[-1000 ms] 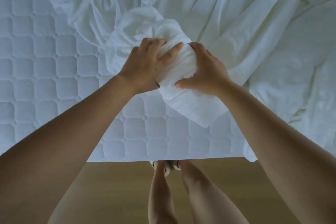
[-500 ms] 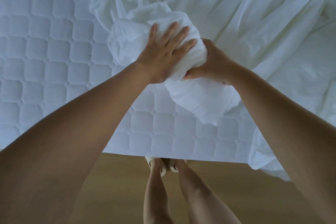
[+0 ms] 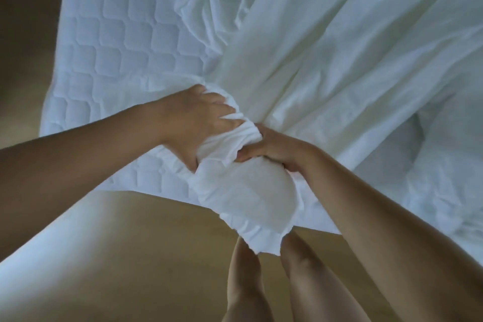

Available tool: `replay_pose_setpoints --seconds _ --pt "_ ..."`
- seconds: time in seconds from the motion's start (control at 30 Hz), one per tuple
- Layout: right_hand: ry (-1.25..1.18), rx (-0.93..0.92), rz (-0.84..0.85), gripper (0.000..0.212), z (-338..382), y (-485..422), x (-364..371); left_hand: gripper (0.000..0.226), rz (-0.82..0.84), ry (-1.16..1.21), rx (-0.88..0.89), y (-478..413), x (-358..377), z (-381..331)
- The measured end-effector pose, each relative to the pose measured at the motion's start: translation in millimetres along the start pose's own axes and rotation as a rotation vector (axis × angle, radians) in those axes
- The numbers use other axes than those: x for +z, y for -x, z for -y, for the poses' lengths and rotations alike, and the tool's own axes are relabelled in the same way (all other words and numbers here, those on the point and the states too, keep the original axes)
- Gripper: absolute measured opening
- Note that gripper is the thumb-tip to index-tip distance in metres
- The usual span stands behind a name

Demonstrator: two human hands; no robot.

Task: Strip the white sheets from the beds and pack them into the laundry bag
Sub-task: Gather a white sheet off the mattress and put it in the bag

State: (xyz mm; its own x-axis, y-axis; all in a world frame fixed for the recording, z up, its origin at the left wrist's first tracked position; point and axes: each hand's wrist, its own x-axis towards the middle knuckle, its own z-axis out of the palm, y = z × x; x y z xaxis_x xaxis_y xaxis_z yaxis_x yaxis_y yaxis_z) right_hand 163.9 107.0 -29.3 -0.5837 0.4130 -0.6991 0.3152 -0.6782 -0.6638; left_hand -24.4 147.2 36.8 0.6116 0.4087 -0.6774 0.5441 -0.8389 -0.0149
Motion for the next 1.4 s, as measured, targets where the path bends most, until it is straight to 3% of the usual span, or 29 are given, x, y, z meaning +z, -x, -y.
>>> replay_pose_setpoints --seconds 0.03,0.13,0.2,0.27,0.37,0.43,0.5,0.57,0.6,0.67,0.7,0.73,0.83,0.9,0.97,1.1,1.2,1.3,1.4 --pt "0.075 0.000 -0.039 0.054 -2.9 -3.3 14.8 0.111 0.069 -0.018 0.005 5.2 8.1 -3.0" --pt "0.358 0.070 -0.284 0.098 -4.8 0.9 44.0 0.103 0.154 0.045 -0.026 7.8 19.2 -10.4" --pt "0.598 0.019 -0.440 0.099 -3.2 18.9 56.5 0.099 0.162 0.074 -0.012 -4.5 11.0 -14.6" --pt "0.710 -0.091 -0.480 0.098 0.7 33.4 68.0 0.084 0.157 0.132 0.005 -24.4 -3.4 -15.4" --pt "0.791 0.059 -0.449 0.123 0.7 27.7 72.3 0.057 0.227 0.225 -0.038 -51.5 -21.3 -12.2" --pt "0.808 0.135 -0.471 0.136 0.0 19.1 66.0 0.064 0.256 0.262 -0.072 -60.9 -24.0 -10.7" --pt "0.809 0.113 -0.479 0.140 -0.8 14.9 57.2 0.087 0.250 0.210 -0.116 -57.9 -25.1 -9.8" --pt "0.780 0.067 -0.460 0.137 -2.1 14.3 43.8 0.089 0.146 0.190 -0.192 -42.4 -23.8 -11.4" --pt "0.723 0.055 -0.434 0.135 -0.9 16.2 33.8 0.081 0.007 0.217 -0.231 -32.8 -21.4 -15.3" --pt "0.558 0.055 -0.368 0.130 4.2 21.0 8.4 0.061 -0.425 0.189 -0.239 -17.1 -9.0 -29.2" --pt "0.477 0.072 -0.333 0.124 6.9 23.3 -4.2 0.059 -0.583 0.132 -0.207 -13.2 0.3 -37.1" --pt "0.423 0.094 -0.298 0.119 10.1 25.0 -15.2 0.066 -0.636 0.075 -0.162 -10.4 5.7 -43.4" --pt "0.428 0.150 -0.305 0.117 21.8 27.5 -32.3 0.107 -0.352 0.022 -0.064 -17.5 11.4 -40.6" --pt "0.501 0.132 -0.442 0.112 28.9 34.3 -24.4 0.128 -0.158 0.061 -0.051 -31.5 0.7 -23.0" --pt "0.645 0.083 -0.594 0.101 31.8 47.4 -0.4 0.133 -0.129 0.087 -0.039 -46.9 -13.7 -9.1" --pt "0.935 0.219 -0.633 0.128 21.6 52.3 36.4 0.127 -0.115 0.101 0.003 -79.7 -47.2 -3.2" --pt "0.868 0.243 -0.759 0.134 16.0 44.9 5.0 0.116 -0.182 0.166 -0.026 -99.5 -59.0 -1.1" --pt "0.675 0.184 -0.716 0.139 19.8 50.9 -35.8 0.110 -0.365 0.298 -0.088 -103.3 -62.9 -3.5" --pt "0.529 0.167 -0.673 0.144 25.4 57.7 -62.1 0.092 -0.626 0.563 -0.265 -86.1 -38.4 -21.5"
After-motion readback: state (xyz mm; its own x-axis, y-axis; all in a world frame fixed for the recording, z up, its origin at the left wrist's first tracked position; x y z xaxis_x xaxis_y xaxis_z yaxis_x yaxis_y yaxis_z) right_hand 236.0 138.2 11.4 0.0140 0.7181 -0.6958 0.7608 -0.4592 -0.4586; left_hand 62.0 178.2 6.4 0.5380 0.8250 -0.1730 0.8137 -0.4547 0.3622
